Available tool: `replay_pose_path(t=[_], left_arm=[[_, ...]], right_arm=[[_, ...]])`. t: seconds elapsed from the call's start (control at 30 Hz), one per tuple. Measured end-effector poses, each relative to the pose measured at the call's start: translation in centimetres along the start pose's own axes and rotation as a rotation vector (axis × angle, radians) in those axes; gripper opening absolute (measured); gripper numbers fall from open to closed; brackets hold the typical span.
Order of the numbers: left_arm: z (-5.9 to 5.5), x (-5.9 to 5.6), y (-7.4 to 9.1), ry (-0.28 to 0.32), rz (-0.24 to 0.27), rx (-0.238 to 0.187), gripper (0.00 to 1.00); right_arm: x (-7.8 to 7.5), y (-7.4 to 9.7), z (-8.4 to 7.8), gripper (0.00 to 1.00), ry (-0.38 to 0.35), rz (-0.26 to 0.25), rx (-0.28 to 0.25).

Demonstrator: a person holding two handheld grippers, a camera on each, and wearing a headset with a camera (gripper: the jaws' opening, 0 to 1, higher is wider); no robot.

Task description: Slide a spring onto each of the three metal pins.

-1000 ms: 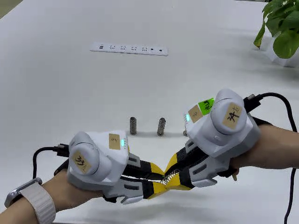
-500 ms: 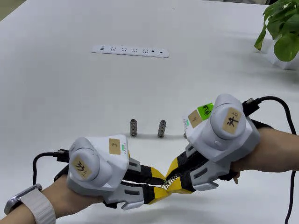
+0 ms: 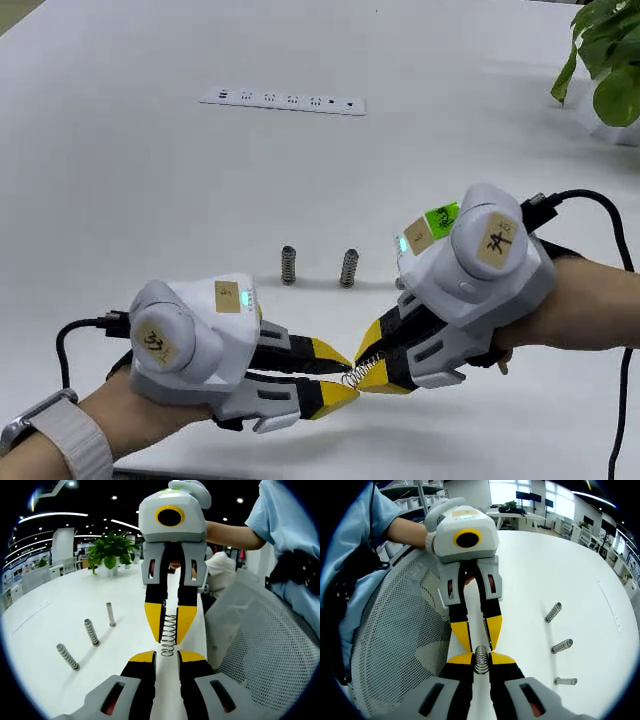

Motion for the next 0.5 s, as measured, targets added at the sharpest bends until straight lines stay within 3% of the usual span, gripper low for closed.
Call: replay_pose_path(t=[0.07, 0.13, 0.2, 0.33, 0.4, 0.5], left_arm=[[0.1, 0.3, 0.3, 0.014, 0.021, -0.003, 0.23], [0.1, 1.1, 0.6, 0.045, 0.085, 0.004, 0.34], [-0.1, 1.8, 0.8, 0.092, 0.117, 0.012, 0.46], [0.0, 2.9, 1.3, 0.134, 0.19, -0.029, 0.67], [0.3, 3.3, 1.7, 0.166, 0.212, -0.058, 0.74], [0.5, 4.1, 2.3, 0.163, 0.255, -0.065, 0.83]], right_arm=[[-0.2, 0.2, -0.2, 0.13, -0.001, -0.004, 0.005], [-0.4, 0.4, -0.5, 0.13, -0.002, -0.008, 0.012], [-0.5, 0.5, -0.8, 0.13, -0.002, -0.007, 0.019], [-0.8, 0.8, -1.2, 0.13, 0.003, -0.007, 0.036], [-1.0, 1.1, -1.3, 0.13, 0.006, -0.007, 0.042], [-1.5, 1.5, -1.7, 0.13, 0.013, -0.01, 0.06]])
Point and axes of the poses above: the centre of the closed fingertips' face, and the gripper's own axes: y roughly backward along the fingers, x roughly to its left, z roughly out of its top, the point moved 4 cm from there along y, roughly backward along the fingers, and after that the axes turned 12 degrees about y, right-handed, at the moved point
